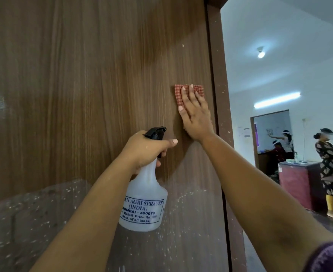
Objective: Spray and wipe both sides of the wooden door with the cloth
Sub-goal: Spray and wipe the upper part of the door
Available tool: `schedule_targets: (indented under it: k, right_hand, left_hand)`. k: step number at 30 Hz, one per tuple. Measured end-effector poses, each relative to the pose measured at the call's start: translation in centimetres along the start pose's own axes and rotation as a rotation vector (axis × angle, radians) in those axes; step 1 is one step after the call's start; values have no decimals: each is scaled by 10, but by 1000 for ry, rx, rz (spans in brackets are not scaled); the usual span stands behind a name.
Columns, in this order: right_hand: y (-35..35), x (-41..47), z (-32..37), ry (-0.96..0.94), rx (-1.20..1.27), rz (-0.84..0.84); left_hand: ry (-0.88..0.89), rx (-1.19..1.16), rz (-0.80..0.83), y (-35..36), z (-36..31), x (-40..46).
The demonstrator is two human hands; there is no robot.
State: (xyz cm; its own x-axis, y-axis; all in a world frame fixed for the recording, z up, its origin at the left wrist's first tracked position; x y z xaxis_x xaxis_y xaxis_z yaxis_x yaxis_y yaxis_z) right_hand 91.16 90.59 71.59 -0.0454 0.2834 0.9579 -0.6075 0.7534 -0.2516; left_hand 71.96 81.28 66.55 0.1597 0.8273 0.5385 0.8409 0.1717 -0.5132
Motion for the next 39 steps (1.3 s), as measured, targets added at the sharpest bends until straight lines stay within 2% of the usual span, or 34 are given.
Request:
schedule_targets:
  k: [2, 5, 6, 7, 9, 12, 14, 15, 19, 22, 24, 26, 29, 32, 34, 35, 37, 39]
  right_hand:
    - [1, -7, -6, 59, -4, -53]
    - [17, -58, -12, 428, 95, -136]
    - [26, -82, -2, 523, 138, -165]
    - [34, -103, 14, 539, 160, -193]
    - [52, -127, 54, 337, 158, -184]
    - [53, -122, 80, -104, 105, -8]
    - [37, -101, 58, -203, -8, 9]
    - [28, -88, 43, -155, -35, -12]
    - [12, -77, -18, 268, 36, -53]
    - [27, -108, -7, 446, 112, -112]
    - [42, -123, 27, 408, 135, -117]
    - [47, -131, 49, 281, 165, -83]
    - [38, -126, 24, 178, 103, -42]
    - [34, -111, 3, 394, 132, -112]
    - [46, -110, 32, 499, 139, -189]
    - [54, -115, 58, 479, 129, -220]
    - [76, -139, 125, 286, 144, -204]
    - [101, -171, 187, 9, 145, -45]
  left_hand:
    - [-10, 4, -18, -6, 2, -4]
    - [-11, 4, -42, -14, 3, -10]
    - [-8, 5, -40, -17, 4, -13]
    - [-3, 3, -36, -20, 3, -16]
    - [5, 3, -36, -25, 2, -22]
    - [24, -45, -44, -35, -1, -28]
    - [31, -50, -56, -42, -1, -31]
    - [24, -37, -67, -46, -1, -33]
    - [-27, -9, -103, -56, 4, -53]
    - [-25, 3, -123, -62, 13, -69]
    - [-35, 26, -142, -64, 18, -79]
    - [-65, 68, -124, -64, 22, -86]
    - [-113, 77, -74, -64, 27, -96]
    - [-145, 45, -158, -73, 39, -107]
    - [-148, 33, -222, -82, 49, -117]
    - [-143, 8, -248, -86, 53, -123]
    - [-143, -35, -302, -96, 56, -133]
    - [-155, -72, -345, -105, 57, -142]
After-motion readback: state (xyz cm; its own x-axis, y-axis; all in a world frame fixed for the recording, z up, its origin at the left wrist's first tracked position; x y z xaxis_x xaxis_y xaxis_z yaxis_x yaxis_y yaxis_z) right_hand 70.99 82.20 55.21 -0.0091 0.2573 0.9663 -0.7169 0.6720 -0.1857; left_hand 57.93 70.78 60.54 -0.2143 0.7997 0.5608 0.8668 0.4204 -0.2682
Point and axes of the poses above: each hand's wrist, its own x-axis towards the middle knuckle, its own y-axis out of the palm, z = x × y, the point moved 2 cm from there along x, towards the middle knuckle, and after that the axes turned 10 degrees about x, right-handed, at the moved point
